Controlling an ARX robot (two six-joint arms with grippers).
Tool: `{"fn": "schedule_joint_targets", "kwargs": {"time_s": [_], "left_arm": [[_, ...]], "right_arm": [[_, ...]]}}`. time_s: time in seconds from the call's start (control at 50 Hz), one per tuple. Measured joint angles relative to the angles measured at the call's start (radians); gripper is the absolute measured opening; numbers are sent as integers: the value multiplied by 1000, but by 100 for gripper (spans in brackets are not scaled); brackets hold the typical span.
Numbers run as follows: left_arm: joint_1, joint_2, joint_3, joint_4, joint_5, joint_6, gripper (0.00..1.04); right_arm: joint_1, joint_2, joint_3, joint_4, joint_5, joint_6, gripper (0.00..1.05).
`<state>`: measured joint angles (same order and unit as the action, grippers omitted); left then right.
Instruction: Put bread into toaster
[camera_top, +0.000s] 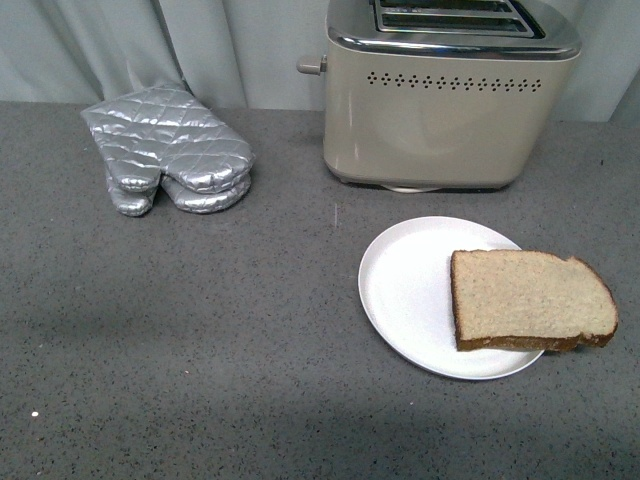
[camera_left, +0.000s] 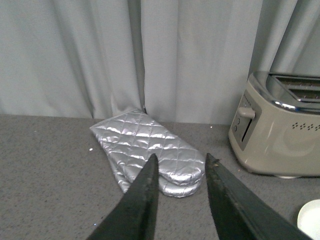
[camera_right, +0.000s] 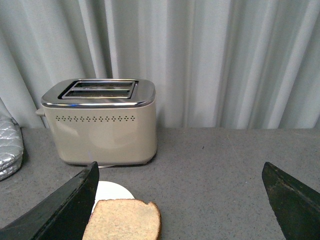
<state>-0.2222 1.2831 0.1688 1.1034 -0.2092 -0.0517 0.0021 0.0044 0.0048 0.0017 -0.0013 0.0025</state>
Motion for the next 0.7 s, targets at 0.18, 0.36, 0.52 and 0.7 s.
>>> {"fn": "schedule_joint_targets", "kwargs": {"time_s": [0.18, 0.36, 0.52, 0.7], "left_arm": [[60, -151, -69, -87, 51, 32, 4], [98, -287, -109, -184, 90, 39, 4], [167, -459, -142, -320, 181, 43, 4], [219, -636, -150, -472, 208, 44, 4]], "right_arm": [[0, 0, 0, 0, 0, 0, 95], [0, 0, 0, 0, 0, 0, 95], [0, 0, 0, 0, 0, 0, 95], [0, 0, 0, 0, 0, 0, 95]]}}
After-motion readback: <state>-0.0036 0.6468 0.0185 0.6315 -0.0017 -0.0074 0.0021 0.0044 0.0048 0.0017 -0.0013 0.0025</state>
